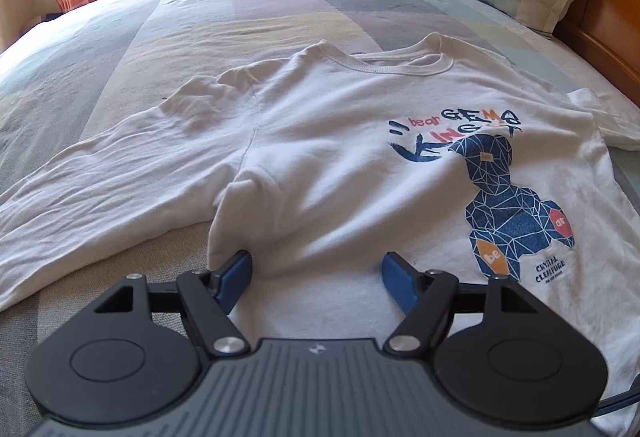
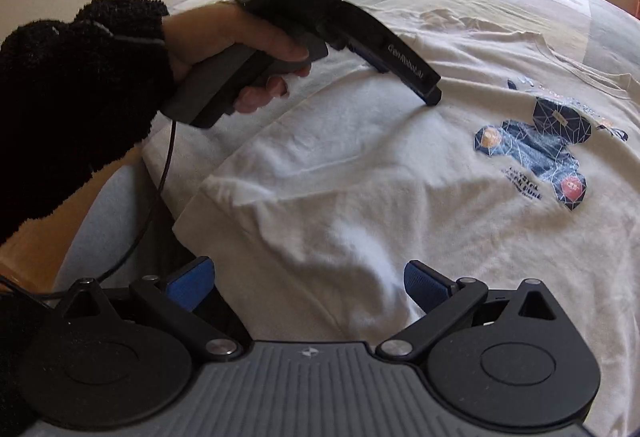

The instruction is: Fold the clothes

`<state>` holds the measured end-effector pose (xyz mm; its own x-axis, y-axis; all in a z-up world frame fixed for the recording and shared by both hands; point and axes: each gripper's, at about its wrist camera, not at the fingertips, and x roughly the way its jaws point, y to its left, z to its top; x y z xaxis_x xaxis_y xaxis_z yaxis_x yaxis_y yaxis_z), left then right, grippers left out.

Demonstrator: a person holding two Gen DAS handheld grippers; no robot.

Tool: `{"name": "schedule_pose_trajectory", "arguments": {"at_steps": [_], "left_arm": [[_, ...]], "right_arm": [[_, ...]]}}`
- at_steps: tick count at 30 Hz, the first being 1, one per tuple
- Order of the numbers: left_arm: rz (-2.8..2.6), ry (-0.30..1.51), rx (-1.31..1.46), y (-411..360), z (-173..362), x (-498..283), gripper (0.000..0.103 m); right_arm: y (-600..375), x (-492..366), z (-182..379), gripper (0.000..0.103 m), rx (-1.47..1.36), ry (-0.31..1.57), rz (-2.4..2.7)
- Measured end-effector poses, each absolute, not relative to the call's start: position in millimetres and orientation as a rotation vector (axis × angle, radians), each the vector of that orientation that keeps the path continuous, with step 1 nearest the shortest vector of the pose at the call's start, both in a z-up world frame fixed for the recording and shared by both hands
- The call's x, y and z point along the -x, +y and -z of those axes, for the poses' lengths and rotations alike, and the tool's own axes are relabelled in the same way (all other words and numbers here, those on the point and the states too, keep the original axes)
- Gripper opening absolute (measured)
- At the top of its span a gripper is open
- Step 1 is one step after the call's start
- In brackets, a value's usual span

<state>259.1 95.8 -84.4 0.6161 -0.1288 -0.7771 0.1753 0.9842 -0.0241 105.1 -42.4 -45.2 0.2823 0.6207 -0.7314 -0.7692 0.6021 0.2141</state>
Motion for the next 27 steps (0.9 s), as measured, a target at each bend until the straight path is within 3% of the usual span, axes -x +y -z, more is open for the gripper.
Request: {"name": "schedule_pose_trajectory", "arguments": {"at_steps": [4,10,19,27], "left_arm": [[0.175,0.894,-0.052,97.7,84.2,-258.2,0.073],[0.165,0.895,-0.039,97.8,80.8,-254.9,0.073],[0.317,0.854,0.004,67.9,49.1,-218.2,0.075],[0.312,0.907,0.109,56.0,82.3,-188.8,0.077]], "right_arm": [[-18.3,-119.9,45.6,0.103,0.138,0.833,-0.954],[-8.9,-110.4,60.9,0.103,-0.012,1.015,-1.106],[-131.3,-124.8,30.8,0.103,-0.066,0.878,-0.620],[-181.9,-119.9,66.7,0.103,-0.004,0.913,-0.350]]}}
